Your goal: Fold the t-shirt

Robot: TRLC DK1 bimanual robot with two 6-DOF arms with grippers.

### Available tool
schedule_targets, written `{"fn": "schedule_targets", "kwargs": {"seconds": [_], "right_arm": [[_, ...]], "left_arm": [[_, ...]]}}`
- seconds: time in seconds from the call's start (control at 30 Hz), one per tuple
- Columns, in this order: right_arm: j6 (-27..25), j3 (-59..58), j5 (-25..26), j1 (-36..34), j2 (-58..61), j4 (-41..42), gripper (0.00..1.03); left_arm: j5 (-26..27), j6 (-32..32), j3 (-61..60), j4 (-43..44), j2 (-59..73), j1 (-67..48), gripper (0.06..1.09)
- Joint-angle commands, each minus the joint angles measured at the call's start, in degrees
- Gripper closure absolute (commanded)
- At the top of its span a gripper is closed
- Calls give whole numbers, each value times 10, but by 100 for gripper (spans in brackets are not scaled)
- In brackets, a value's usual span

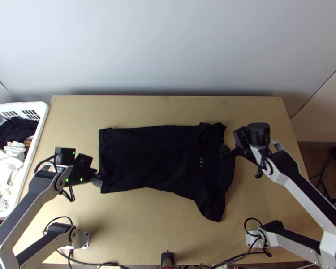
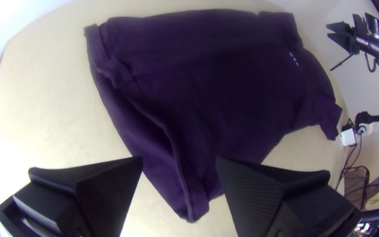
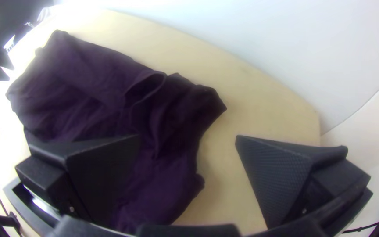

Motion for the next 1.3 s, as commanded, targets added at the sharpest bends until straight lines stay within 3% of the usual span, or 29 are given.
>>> {"fn": "schedule_targets", "kwargs": {"seconds": [0.0, 0.37, 0.57, 0.7, 0.9, 1.27], "right_arm": [[10, 8, -18, 11, -59, -76, 3], [18, 3, -38, 30, -103, -149, 3], [26, 6, -67, 49, -109, -191, 3], [26, 11, -96, 67, -103, -227, 3], [23, -8, -127, 135, -85, -285, 3], [9, -41, -135, 225, -40, -334, 3]], "left_arm": [[11, 4, -15, -92, -46, -16, 27], [9, 10, 2, -130, 33, -30, 29], [7, 12, 4, -127, 54, -31, 58], [8, 23, -5, -114, 58, -31, 72], [8, 35, -13, -97, 80, -31, 103], [7, 33, -17, -86, 92, -21, 105]]}}
